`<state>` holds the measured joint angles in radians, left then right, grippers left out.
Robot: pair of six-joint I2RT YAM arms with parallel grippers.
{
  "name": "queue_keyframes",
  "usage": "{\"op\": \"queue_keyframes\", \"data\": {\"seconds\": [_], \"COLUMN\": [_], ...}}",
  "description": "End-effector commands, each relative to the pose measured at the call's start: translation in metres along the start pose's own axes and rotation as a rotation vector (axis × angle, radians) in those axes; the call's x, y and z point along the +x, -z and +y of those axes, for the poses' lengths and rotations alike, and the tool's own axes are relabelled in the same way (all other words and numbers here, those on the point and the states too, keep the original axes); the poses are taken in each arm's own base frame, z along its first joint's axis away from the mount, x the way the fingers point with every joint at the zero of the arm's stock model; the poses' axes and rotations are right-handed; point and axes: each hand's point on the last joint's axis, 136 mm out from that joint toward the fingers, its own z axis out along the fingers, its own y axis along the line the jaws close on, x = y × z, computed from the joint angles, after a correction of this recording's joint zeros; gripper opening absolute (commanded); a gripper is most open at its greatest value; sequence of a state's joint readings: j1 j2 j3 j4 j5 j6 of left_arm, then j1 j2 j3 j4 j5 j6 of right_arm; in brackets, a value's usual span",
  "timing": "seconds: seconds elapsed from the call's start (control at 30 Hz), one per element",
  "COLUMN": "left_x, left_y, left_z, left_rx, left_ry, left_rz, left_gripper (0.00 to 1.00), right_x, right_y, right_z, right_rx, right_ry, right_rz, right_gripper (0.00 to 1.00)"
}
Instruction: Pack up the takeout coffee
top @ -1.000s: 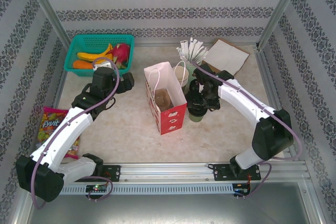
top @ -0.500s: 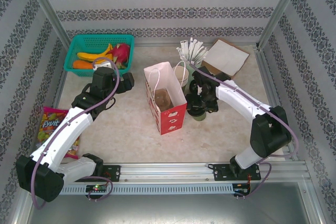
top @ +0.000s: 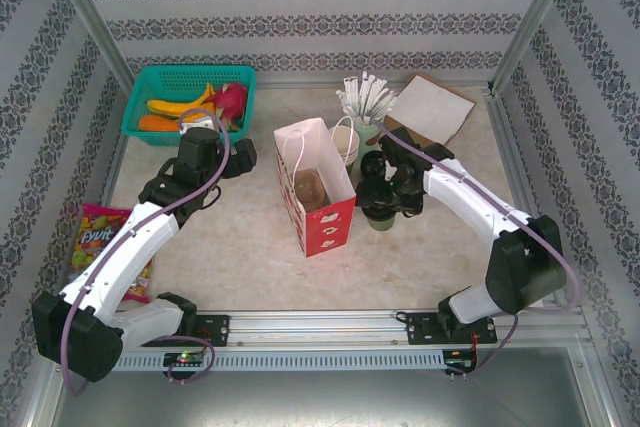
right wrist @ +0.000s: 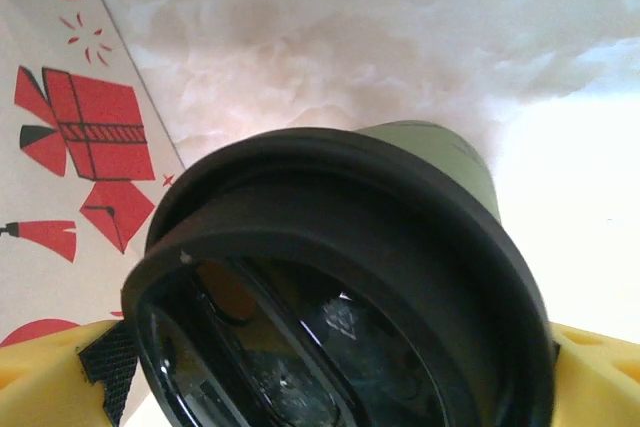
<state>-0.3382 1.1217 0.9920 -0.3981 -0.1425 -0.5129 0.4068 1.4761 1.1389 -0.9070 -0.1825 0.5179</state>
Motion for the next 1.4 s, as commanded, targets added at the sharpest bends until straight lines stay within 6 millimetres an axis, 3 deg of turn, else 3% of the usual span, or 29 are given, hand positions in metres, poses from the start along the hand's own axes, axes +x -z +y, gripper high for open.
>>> {"op": "queue_keyframes", "data": {"seconds": [0.0,0.33,0.83,1.37], "left_x": [-0.002,-0.002,0.003,0.003], "left_y": [0.0,-0.004,-0.002,-0.001], "left_z": [0.006,0.003,0.011,0.012], "left_rx": [-0.025,-0.016,-0.047,-0.052], "left_ry": [-0.01,-0.005,-0.008,-0.011], "left_rz": [0.001,0.01,0.013,0.013], "left_gripper": [1.0,1.0,1.0,1.0], "right_x": [0.001,0.008,0.005,0.004], "right_y": [0.007,0.013,-0.011,-0.002], "right_z": [-0.004,-0.009,-0.006,-0.019], "right_rx": [-0.032,-0.064,0.018,0.201], "right_ry": [-0.011,0.011,0.032,0.073], "right_rz": [-0.02,-0.01,0.038,0.1], "right_gripper": [0.96,0.98,0.98,0.98]}}
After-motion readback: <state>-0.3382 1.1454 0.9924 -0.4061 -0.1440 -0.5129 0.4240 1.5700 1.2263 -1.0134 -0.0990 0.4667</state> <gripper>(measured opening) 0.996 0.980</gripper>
